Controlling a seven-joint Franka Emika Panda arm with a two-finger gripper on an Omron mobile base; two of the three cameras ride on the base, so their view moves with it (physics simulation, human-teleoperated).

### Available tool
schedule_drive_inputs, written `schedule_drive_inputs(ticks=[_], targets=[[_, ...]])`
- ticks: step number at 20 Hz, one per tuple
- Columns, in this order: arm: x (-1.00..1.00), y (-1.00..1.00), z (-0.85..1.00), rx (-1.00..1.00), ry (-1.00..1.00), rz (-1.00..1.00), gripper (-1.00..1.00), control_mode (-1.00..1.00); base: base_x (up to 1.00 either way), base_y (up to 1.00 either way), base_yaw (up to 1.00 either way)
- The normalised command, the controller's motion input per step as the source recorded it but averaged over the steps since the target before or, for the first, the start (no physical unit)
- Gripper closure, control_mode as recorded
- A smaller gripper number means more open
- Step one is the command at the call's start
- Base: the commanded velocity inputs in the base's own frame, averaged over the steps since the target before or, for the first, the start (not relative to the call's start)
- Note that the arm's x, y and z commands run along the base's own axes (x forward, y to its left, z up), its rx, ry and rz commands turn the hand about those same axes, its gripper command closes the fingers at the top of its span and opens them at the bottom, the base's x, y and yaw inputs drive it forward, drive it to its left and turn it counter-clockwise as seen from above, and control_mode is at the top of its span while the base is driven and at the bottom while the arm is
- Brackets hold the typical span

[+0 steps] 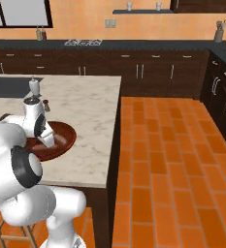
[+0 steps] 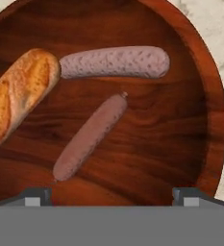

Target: Place one bun and one sausage from the bowl on each plate.

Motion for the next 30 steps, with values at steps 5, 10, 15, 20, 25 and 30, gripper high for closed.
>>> schedule_drive_inputs(ticks=[5,10,15,20,25,30], targets=[[0.42,0.07,-0.65,0.00,0.04,0.00,-1.00,-1.00,0.00,0.00,0.00],[0.38,0.10,-0.77,0.00,0.01,0.00,-1.00,-1.00,0.00,0.00,0.00],[0.09,0.30,-0.45,-0.03,0.00,0.00,-1.00,-1.00,0.00,0.00,0.00],[0.00,0.02,-0.35,-0.03,0.00,0.00,1.00,-1.00,0.00,0.00,0.00],[-0.49,0.00,0.17,0.00,-0.03,-0.03,1.00,-1.00,0.00,0.00,0.00],[-1.00,-0.30,1.00,0.03,-0.21,-0.08,1.00,-1.00,0.00,0.00,0.00]])
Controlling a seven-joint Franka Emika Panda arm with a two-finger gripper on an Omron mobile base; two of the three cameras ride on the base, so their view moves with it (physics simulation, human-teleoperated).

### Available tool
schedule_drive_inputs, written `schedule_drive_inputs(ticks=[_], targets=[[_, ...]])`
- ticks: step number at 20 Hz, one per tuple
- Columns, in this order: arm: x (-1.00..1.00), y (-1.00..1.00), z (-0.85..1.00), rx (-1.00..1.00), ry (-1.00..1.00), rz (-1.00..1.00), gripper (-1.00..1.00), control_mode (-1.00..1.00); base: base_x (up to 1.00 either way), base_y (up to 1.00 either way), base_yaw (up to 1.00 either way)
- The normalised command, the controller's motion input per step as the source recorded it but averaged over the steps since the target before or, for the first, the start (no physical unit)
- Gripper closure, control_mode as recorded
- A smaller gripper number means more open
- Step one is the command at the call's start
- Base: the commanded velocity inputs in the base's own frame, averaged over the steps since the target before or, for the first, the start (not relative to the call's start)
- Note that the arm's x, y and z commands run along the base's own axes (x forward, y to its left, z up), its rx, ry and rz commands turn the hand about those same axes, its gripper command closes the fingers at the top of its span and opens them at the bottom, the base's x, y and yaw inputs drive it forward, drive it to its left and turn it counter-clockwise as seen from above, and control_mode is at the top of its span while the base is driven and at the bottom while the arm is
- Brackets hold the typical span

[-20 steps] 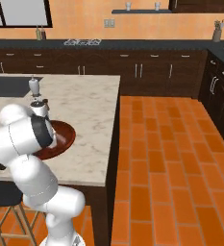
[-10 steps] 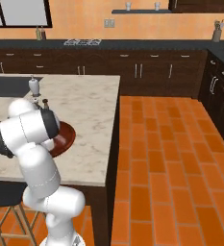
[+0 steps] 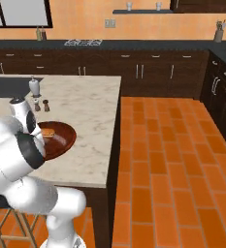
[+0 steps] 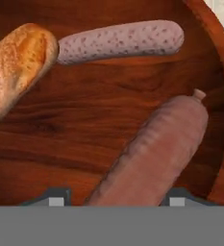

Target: Place one bun and one sausage from the bowl on each plate.

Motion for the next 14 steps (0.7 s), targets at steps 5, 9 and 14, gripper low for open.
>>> schedule_drive_inputs(ticks=[5,9,14], targets=[[-0.60,-0.39,0.60,0.09,-0.16,-0.01,1.00,1.00,-0.40,-0.25,0.00],[0.00,0.00,0.00,0.00,0.00,0.00,1.00,1.00,-1.00,0.07,0.04],[0.00,0.00,0.00,0.00,0.00,0.00,1.00,1.00,-0.69,1.00,0.03]])
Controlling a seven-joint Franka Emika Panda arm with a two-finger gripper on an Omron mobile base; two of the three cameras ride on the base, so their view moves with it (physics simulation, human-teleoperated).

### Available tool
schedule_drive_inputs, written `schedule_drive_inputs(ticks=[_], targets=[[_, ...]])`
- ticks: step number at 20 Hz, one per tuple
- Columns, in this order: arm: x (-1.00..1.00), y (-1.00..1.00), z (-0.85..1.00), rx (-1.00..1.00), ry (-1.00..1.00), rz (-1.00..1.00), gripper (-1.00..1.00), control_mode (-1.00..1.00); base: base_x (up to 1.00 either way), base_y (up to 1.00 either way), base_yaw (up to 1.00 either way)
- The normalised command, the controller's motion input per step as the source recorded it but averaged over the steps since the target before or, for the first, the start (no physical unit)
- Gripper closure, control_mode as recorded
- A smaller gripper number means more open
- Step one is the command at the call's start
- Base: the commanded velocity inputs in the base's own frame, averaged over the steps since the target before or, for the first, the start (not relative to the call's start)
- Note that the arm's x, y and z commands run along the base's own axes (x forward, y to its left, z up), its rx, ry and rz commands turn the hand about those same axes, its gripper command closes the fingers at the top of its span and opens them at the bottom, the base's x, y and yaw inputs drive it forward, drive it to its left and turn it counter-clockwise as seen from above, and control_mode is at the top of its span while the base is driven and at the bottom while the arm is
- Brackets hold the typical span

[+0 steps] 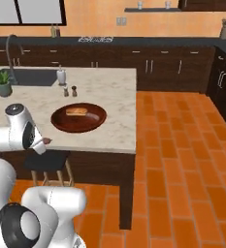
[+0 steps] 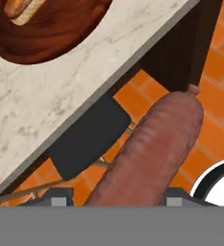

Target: Place one bun and one sausage from the bowl on each plate.

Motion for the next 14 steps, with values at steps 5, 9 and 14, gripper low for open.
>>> schedule_drive_inputs(ticks=[5,9,14], targets=[[0.00,0.00,0.00,0.00,0.00,0.00,1.00,1.00,-0.33,1.00,0.03],[0.00,0.00,0.00,0.00,0.00,0.00,1.00,1.00,-0.28,1.00,0.06],[0.00,0.00,0.00,0.00,0.00,0.00,1.00,1.00,-0.44,1.00,0.28]])
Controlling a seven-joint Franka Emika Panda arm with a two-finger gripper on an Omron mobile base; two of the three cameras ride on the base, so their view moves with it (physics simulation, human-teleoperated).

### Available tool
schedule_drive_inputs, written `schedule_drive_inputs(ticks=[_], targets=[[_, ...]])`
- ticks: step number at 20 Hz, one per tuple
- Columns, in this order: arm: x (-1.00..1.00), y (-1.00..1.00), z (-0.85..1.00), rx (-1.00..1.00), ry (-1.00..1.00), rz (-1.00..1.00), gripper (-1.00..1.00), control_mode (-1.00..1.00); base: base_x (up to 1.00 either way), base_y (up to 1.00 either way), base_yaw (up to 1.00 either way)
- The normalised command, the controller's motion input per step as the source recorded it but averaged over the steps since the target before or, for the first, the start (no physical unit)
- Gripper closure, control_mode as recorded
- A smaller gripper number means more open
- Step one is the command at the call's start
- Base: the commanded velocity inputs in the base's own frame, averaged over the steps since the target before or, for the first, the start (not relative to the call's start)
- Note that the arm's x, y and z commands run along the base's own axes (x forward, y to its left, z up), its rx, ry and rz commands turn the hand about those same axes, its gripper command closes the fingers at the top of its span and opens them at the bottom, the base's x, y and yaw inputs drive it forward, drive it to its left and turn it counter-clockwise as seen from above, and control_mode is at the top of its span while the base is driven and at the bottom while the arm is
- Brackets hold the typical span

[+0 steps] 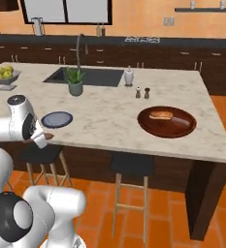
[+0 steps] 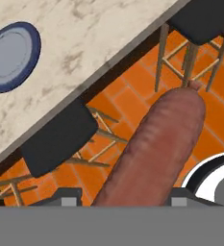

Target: Place one bun and one sausage from the bowl on each plate.

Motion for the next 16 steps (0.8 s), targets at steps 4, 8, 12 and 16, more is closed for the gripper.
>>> schedule_drive_inputs(ticks=[4,8,12,16], targets=[[0.00,0.00,0.00,0.00,0.00,0.00,1.00,1.00,-0.01,1.00,0.30],[0.00,0.00,0.00,0.00,0.00,0.00,1.00,1.00,0.67,1.00,0.01],[0.00,0.00,0.00,0.00,0.00,0.00,1.00,1.00,0.59,1.00,-0.09],[0.00,0.00,0.00,0.00,0.00,0.00,1.00,1.00,0.37,1.00,-0.26]])
